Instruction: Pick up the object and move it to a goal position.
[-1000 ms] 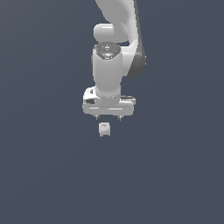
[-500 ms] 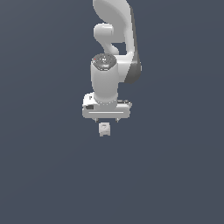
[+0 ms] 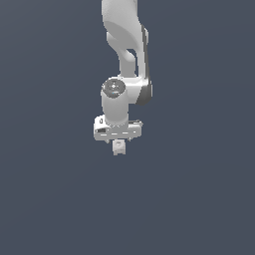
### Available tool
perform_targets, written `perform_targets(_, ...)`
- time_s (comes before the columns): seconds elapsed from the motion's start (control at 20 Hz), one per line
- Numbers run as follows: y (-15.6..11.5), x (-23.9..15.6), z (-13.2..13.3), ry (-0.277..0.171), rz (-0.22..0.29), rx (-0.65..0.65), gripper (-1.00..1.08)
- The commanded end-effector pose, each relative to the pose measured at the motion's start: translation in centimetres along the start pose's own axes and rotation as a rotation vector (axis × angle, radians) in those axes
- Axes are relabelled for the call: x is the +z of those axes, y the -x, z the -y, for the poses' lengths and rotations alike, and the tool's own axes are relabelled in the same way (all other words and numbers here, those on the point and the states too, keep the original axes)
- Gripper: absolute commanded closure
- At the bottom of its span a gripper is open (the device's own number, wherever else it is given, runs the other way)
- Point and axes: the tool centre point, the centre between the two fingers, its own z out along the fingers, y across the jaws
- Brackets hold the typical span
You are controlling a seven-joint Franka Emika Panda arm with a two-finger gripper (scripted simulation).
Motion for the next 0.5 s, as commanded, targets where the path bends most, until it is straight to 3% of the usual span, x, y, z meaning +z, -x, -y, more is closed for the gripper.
perform_targets(0.0, 0.3, 0.7, -0.1, -0.002, 0.001, -0.015, -0.92)
perform_targets(0.45, 0.4, 1.7, -0.2, -0.002, 0.003, -0.016, -0.92)
